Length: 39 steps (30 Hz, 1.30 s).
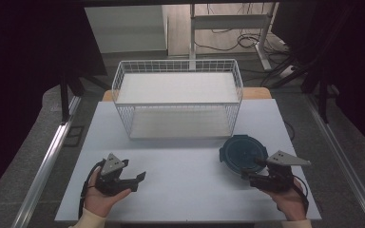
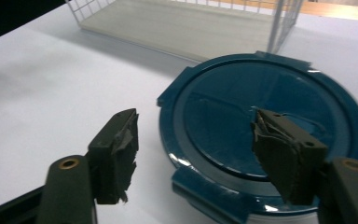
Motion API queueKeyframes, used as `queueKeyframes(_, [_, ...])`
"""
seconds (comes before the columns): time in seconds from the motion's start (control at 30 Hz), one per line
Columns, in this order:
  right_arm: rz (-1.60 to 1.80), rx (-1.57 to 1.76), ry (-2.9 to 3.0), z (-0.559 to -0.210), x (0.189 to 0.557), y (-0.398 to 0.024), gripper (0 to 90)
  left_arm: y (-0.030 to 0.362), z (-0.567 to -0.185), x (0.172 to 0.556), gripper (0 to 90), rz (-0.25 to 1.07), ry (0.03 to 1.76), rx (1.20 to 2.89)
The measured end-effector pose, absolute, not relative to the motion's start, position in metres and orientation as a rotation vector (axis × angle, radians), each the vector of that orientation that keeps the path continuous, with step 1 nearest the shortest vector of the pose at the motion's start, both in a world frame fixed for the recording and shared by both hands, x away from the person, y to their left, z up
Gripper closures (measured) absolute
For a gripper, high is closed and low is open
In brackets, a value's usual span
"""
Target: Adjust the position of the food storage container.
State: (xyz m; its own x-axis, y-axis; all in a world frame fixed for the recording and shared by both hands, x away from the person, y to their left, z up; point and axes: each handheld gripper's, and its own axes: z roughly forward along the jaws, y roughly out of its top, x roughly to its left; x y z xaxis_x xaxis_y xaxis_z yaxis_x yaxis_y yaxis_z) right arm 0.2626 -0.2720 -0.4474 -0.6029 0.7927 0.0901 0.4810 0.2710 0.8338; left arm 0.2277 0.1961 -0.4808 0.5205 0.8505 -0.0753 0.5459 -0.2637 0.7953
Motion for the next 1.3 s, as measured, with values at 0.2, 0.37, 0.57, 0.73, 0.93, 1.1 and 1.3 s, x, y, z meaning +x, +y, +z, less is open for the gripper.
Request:
queueKeyframes(0.2, [1.268,1.184,2.195,-0.44,0.271,-0.278,38.2,0.197,-0.478,0.226,22.6,0.497,1.142,1.929])
queueKeyframes(0.37, [1.243,1.183,2.214,-0.436,0.285,-0.281,41.6,0.195,-0.482,0.229,22.6,0.49,1.146,1.945])
queueKeyframes(0.57, [1.267,1.218,2.206,-0.437,0.295,-0.29,49.7,0.196,-0.483,0.23,22.7,0.488,1.155,1.942])
queueKeyframes(0.73, [1.223,1.271,2.157,-0.434,0.301,-0.305,56.9,0.196,-0.483,0.23,22.6,0.484,1.156,1.946])
queueKeyframes(0.93, [1.181,1.319,2.151,-0.434,0.322,-0.32,64.8,0.195,-0.486,0.231,22.6,0.474,1.159,1.958])
queueKeyframes(1.1, [1.127,1.371,2.16,-0.43,0.338,-0.321,74.9,0.195,-0.486,0.23,22.7,0.48,1.162,1.958])
queueKeyframes(1.3, [0.953,1.433,2.205,-0.424,0.369,-0.316,89.8,0.199,-0.486,0.23,22.6,0.479,1.162,1.956])
